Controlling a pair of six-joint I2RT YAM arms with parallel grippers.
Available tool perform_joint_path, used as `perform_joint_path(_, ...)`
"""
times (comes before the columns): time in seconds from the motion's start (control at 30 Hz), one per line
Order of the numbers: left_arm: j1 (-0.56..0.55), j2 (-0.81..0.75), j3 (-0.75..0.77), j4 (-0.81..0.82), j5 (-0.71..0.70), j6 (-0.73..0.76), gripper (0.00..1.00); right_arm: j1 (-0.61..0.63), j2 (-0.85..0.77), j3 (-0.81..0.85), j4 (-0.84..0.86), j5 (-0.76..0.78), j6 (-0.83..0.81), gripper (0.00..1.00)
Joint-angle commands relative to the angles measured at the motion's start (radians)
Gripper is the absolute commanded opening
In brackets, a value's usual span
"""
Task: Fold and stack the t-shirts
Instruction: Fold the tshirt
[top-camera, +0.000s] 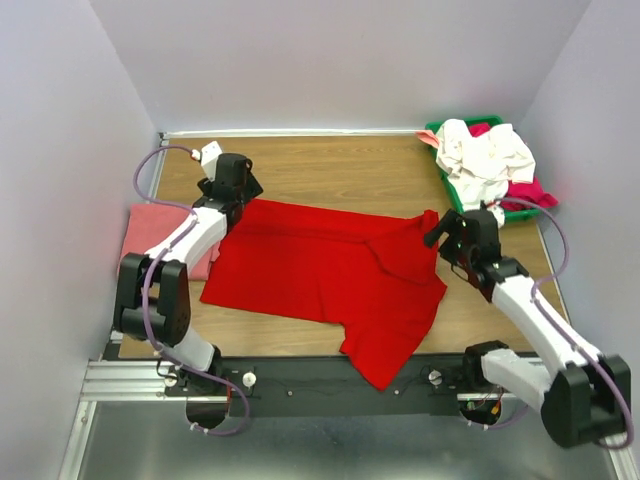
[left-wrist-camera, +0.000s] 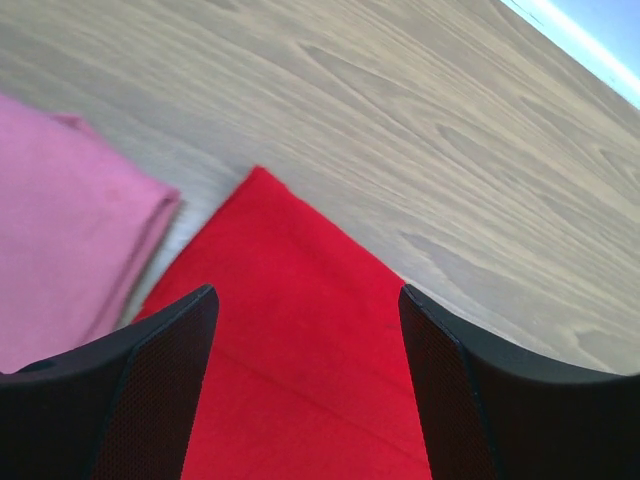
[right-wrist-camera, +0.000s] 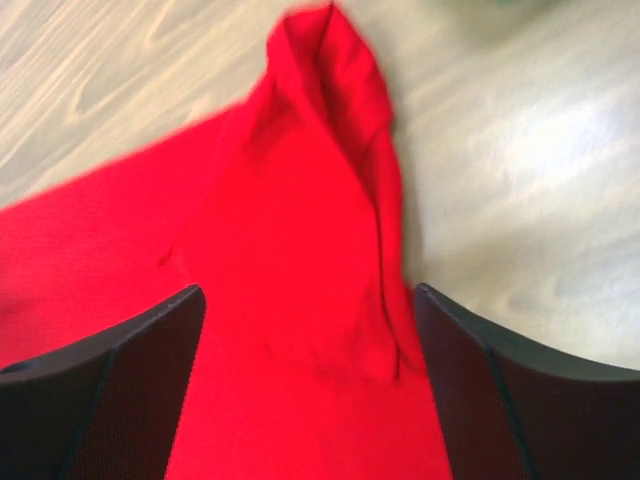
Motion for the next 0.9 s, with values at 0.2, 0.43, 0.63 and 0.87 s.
perform_joint_path(0.2,-0.020,0.277,0.146,0.063,0.140,0.072,0.81,-0.004,0.470,0.341,-0.003,0.109,-0.139,0.48)
perform_joint_path(0.43,-0.017,0.368,0.186,0.056,0.120,0.082,0.81,-0.005,0.677,0.453,-0.003,0.174,-0.176,0.45)
perform_joint_path(0.63,-0.013,0.365,0.175,0.052,0.057,0.067,0.81,-0.005,0.756,0.501,0.000,0.186,-0.175,0.23)
perform_joint_path(0.87,0.003,0.411,0.186,0.043,0.072,0.079,0.63,-0.034,0.733,0.461,-0.002,0.208,-0.110,0.00)
